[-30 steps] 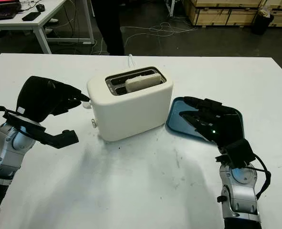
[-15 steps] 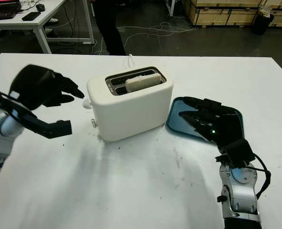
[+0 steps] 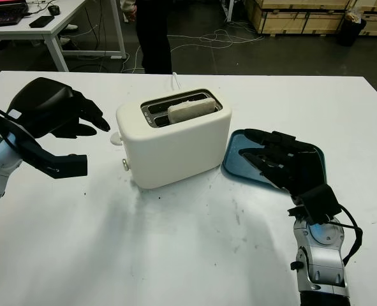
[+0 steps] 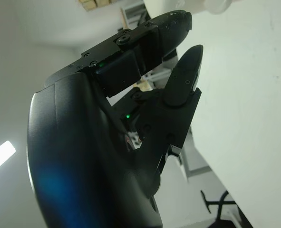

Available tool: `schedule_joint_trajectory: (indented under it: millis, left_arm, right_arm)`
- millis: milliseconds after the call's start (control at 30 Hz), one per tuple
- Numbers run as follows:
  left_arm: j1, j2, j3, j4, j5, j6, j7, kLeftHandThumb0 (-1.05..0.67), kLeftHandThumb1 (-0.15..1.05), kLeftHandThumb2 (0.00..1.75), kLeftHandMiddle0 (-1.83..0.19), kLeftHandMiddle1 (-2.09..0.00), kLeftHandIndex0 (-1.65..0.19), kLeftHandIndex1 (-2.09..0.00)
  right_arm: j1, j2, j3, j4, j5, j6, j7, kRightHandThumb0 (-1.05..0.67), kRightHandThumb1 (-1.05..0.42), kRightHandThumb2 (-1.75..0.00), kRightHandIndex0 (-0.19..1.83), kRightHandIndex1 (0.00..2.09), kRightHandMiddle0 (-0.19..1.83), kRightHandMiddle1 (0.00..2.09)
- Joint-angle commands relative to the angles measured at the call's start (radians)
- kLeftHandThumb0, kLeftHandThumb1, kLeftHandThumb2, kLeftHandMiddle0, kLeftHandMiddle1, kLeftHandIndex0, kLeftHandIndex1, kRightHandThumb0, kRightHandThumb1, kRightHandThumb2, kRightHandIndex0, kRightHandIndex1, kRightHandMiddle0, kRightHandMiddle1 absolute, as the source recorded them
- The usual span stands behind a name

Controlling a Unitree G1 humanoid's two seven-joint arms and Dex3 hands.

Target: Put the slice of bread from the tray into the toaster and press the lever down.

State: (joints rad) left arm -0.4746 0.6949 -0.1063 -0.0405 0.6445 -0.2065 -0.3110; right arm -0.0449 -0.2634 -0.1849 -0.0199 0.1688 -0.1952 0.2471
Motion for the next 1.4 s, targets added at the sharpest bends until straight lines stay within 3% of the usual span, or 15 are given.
schedule_joint_trajectory:
  millis: [0,100,333,867,1200,1367]
  left_arm:
    - [-0.027,0.002,-0.018,0.018,0.002,-0.006,-0.01,-0.26,0.78,0.0,-1.02,-1.34,-1.34,-0.01]
    - [-0.033,-0.003,-0.034,0.041,0.003,-0.016,-0.003,-0.25,0.78,0.0,-0.97,-1.46,-1.33,0.0]
    - [-0.035,-0.014,-0.05,0.078,0.005,-0.047,0.024,-0.27,0.8,0.0,-0.99,-1.31,-1.32,0.0]
    - [-0.047,-0.027,-0.075,0.082,0.013,-0.021,0.001,-0.31,0.85,0.01,-0.96,-1.29,-1.3,0.0]
    - [-0.062,-0.035,-0.093,0.102,0.025,-0.033,0.02,-0.31,0.83,0.0,-0.91,-1.51,-1.35,-0.03]
    - [-0.061,-0.041,-0.097,0.104,0.025,-0.024,0.011,-0.31,0.83,0.01,-0.9,-1.51,-1.35,-0.03]
  right_arm:
    - [0.001,-0.007,-0.004,-0.014,0.005,0.012,0.006,-0.34,-0.86,0.0,1.0,0.43,1.03,0.0]
    - [0.002,-0.006,-0.005,-0.015,0.009,0.014,0.008,-0.34,-0.86,0.0,1.0,0.45,1.03,0.0]
    - [0.005,-0.004,-0.007,-0.012,0.013,0.013,0.013,-0.34,-0.86,0.0,0.97,0.45,1.02,0.0]
    - [0.013,-0.005,-0.008,-0.019,0.011,0.014,0.015,-0.33,-0.86,0.0,0.97,0.48,1.02,0.0]
    - [0.017,-0.005,-0.01,-0.016,0.014,-0.001,0.023,-0.33,-0.86,0.0,0.97,0.51,1.02,0.0]
    - [0.02,-0.006,-0.01,-0.023,0.012,0.001,0.021,-0.34,-0.87,0.0,0.96,0.53,1.02,0.0]
